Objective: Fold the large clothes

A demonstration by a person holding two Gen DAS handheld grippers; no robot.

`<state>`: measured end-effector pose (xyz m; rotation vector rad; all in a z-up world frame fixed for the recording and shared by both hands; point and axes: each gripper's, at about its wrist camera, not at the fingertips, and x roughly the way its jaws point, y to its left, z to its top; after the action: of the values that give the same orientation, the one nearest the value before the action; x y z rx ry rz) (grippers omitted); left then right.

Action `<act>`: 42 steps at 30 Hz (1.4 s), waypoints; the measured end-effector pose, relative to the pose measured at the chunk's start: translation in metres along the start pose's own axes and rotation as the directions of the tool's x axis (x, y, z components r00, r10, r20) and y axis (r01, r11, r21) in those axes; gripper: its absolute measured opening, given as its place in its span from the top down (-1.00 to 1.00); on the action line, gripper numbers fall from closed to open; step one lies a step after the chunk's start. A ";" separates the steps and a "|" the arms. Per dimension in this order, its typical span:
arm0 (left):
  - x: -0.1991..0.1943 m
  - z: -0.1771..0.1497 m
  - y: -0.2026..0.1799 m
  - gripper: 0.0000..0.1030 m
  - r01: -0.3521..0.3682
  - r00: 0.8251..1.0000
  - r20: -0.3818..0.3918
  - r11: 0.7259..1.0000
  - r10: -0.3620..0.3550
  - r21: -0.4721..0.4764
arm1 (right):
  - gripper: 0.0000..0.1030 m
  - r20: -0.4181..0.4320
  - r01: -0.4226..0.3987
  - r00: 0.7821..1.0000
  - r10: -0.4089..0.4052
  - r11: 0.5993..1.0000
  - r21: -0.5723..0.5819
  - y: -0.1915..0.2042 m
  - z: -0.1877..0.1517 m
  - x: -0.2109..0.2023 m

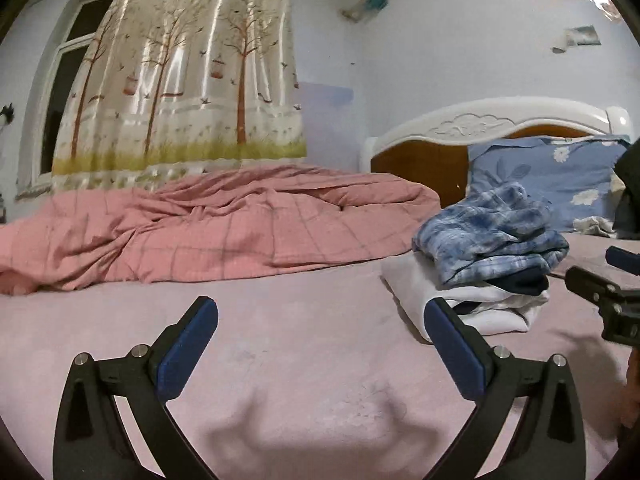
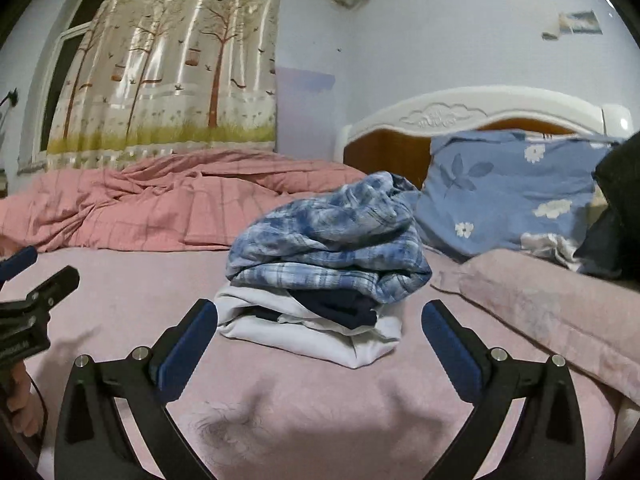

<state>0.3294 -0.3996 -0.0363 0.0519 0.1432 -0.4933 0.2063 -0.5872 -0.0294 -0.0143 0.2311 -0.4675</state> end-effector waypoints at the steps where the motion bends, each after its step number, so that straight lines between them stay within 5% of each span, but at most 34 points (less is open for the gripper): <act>1: -0.002 -0.001 0.001 -0.99 0.009 1.000 0.006 1.000 -0.009 -0.009 | -1.00 -0.007 0.000 1.000 0.000 1.000 -0.008 0.001 -0.003 0.001; 42: -0.015 0.000 -0.004 -1.00 0.036 0.999 0.024 0.998 -0.037 0.041 | -1.00 -0.022 0.050 0.999 -0.049 0.998 0.030 -0.008 -0.003 0.001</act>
<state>0.3143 -0.3959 -0.0345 0.0834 0.1104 -0.5336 0.2030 -0.5944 -0.0325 0.0143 0.2449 -0.5208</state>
